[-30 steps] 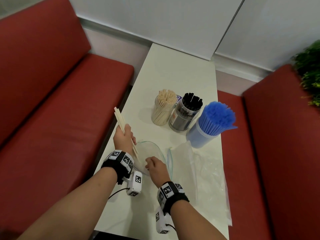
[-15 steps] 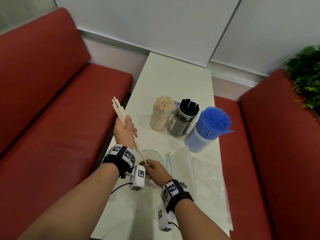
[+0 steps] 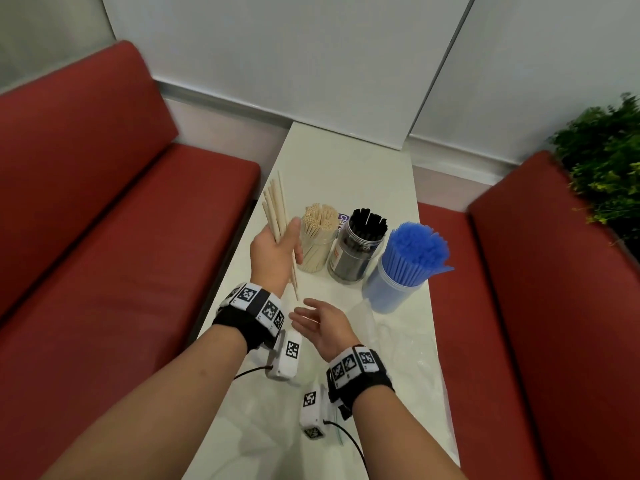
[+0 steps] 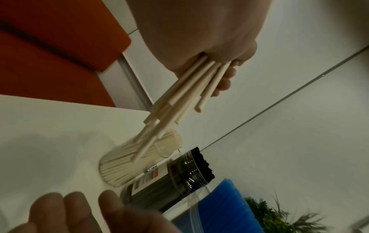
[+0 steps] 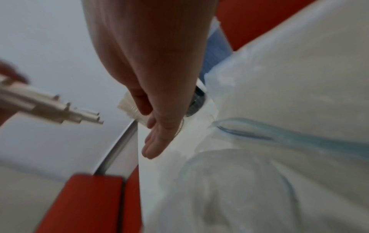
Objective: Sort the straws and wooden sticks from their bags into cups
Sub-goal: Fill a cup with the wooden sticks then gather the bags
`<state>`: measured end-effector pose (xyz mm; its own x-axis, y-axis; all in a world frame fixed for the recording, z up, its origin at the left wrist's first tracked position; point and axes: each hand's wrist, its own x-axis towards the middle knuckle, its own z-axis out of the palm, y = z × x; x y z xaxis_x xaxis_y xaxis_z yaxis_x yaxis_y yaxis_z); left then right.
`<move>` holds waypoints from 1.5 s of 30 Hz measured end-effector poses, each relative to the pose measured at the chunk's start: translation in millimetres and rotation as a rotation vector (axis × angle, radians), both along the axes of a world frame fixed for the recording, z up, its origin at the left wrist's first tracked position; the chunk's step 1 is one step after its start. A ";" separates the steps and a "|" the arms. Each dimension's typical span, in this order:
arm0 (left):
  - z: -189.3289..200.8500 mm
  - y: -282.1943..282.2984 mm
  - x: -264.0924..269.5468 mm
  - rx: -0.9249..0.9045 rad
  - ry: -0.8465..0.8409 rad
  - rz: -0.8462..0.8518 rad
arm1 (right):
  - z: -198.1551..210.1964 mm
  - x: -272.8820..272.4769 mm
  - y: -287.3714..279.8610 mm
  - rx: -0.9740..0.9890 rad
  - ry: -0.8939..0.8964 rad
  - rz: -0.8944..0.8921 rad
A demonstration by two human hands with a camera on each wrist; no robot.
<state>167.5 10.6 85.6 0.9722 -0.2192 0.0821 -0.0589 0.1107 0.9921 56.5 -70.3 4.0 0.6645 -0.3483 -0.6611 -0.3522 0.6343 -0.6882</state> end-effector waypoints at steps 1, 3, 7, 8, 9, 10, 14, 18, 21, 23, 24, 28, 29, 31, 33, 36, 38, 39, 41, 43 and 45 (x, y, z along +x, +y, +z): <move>4.4 -1.8 -1.5 -0.015 -0.015 -0.014 | 3.3 1.1 -3.0 0.120 0.001 -0.062; 12.0 -8.2 -9.7 -0.015 -0.043 -0.067 | 14.8 6.0 -6.4 0.273 -0.047 -0.113; 14.5 -17.6 -24.6 -0.017 0.015 -0.223 | 46.6 21.1 -6.8 0.345 -0.243 -0.084; 14.0 -17.6 -25.5 0.015 0.024 -0.280 | 54.1 22.5 -7.9 0.320 -0.281 -0.038; 14.6 -16.5 -25.3 0.073 0.035 -0.332 | 60.3 22.1 -10.2 0.317 -0.305 0.003; 15.9 -14.4 -23.7 0.123 0.051 -0.377 | 64.6 20.7 -12.6 0.333 -0.313 0.032; 26.4 -2.9 -14.6 0.095 0.181 -0.616 | 83.7 13.7 -24.7 0.105 -0.256 0.164; 34.6 2.2 -19.2 0.006 0.412 -0.938 | 124.4 14.6 -40.6 -0.104 -0.428 0.275; 37.9 1.0 -26.9 -0.018 0.431 -1.035 | 152.4 17.5 -42.2 -0.188 -0.477 0.373; 36.4 1.5 -28.4 -0.070 0.482 -1.074 | 163.5 18.6 -42.6 -0.232 -0.492 0.359; 33.5 2.4 -28.8 -0.094 0.522 -1.086 | 169.3 19.1 -43.9 -0.259 -0.508 0.337; 15.9 3.6 -29.1 -0.195 0.748 -0.929 | 190.9 24.8 -42.4 -0.348 -0.644 0.197; 12.1 0.7 -29.1 -0.271 0.811 -0.866 | 193.3 26.9 -39.0 -0.410 -0.668 0.181; 8.0 -7.7 -29.0 -0.481 0.941 -0.759 | 194.6 31.3 -31.5 -0.564 -0.670 0.164; 9.9 -14.6 -29.0 -0.667 1.020 -0.700 | 192.1 34.3 -24.3 -0.660 -0.650 0.187; 16.6 -19.1 -29.4 -0.754 1.021 -0.711 | 185.8 35.7 -21.3 -0.696 -0.633 0.231; 16.4 -20.6 -27.4 -0.746 1.037 -0.638 | 183.5 37.2 -23.3 -0.655 -0.646 0.202; 13.9 -21.3 -25.5 -0.735 1.051 -0.591 | 182.2 38.4 -24.5 -0.647 -0.644 0.183; 8.4 -21.5 -23.1 -0.713 1.080 -0.523 | 178.1 40.4 -26.7 -0.640 -0.628 0.161; 3.8 -21.9 -21.9 -0.686 1.107 -0.488 | 172.3 42.2 -29.5 -0.632 -0.610 0.166; -0.1 -22.9 -19.9 -0.657 1.151 -0.459 | 166.9 43.6 -31.6 -0.618 -0.609 0.184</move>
<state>147.6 -12.3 85.5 0.4167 -0.7651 -0.4910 0.9090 0.3546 0.2189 100.1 -101.8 170.9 0.9204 -0.3787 0.0970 0.1274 0.0561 -0.9903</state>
